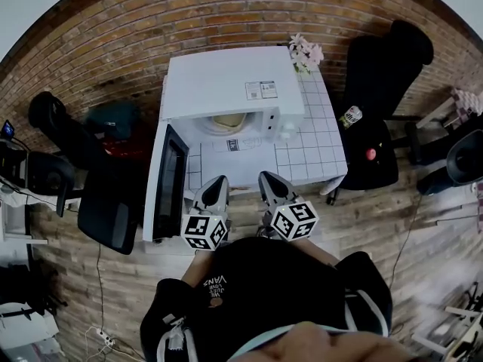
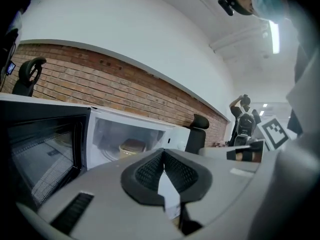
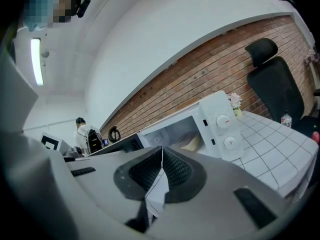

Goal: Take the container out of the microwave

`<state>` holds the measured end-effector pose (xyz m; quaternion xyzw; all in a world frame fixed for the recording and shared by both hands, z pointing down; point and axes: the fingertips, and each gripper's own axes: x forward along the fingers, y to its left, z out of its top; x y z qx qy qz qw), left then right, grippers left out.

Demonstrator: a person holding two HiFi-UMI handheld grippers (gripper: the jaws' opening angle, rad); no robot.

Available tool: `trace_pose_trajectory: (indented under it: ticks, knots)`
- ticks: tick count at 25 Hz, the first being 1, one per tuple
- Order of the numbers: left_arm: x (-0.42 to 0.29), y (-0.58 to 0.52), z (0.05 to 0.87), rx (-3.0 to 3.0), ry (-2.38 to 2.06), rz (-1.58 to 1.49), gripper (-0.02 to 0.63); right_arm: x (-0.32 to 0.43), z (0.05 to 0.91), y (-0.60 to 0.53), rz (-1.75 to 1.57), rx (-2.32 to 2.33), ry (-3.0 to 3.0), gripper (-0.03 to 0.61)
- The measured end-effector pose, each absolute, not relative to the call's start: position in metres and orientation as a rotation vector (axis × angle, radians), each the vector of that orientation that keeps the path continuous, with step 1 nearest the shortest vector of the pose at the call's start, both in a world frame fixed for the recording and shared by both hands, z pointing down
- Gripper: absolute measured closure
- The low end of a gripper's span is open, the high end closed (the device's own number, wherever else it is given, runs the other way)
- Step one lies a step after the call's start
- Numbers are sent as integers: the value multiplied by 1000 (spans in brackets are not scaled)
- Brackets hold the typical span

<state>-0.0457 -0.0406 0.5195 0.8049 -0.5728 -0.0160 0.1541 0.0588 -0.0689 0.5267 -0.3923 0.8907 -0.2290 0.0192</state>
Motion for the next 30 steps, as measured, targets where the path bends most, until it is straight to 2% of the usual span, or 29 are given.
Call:
trace_pose_trajectory:
  ticks: [11,30]
  knots:
    - [-56,-85,535,2227,-1721,-18,604,64,546,-99,-773,-1179,2811,574]
    - [-102,-185,568,2263,-1609,21,603,18,570,-176,-770,-1420,2688,572]
